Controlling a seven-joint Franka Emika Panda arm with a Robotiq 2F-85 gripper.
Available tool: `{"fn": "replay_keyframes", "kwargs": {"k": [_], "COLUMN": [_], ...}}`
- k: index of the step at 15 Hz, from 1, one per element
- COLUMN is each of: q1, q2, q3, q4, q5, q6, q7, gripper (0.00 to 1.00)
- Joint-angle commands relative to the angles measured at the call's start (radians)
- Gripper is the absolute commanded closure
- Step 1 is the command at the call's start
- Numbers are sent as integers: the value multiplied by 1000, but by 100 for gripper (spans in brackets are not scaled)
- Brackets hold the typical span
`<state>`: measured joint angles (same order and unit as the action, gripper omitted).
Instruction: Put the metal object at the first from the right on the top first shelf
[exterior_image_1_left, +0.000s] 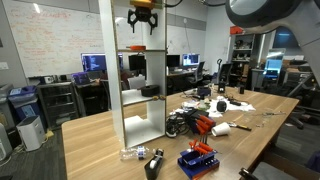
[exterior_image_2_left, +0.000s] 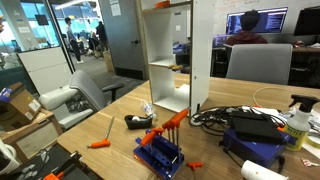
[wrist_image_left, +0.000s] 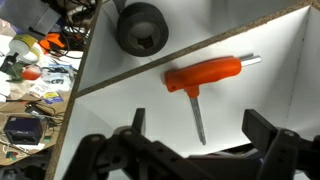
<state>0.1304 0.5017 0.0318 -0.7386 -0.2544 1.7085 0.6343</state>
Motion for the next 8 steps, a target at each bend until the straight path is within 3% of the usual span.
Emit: {"fn": "replay_keyframes", "kwargs": {"k": [1, 4, 8], "q1": [-4, -12, -20], "q2": [-94, -182, -347], "q3": [11, 17, 22], "q4": [-73, -155, -363], "q5": [13, 25, 67], "q6": [-91, -142, -173], "q7": [-32, -46, -58], "gripper": [0, 0, 0]}}
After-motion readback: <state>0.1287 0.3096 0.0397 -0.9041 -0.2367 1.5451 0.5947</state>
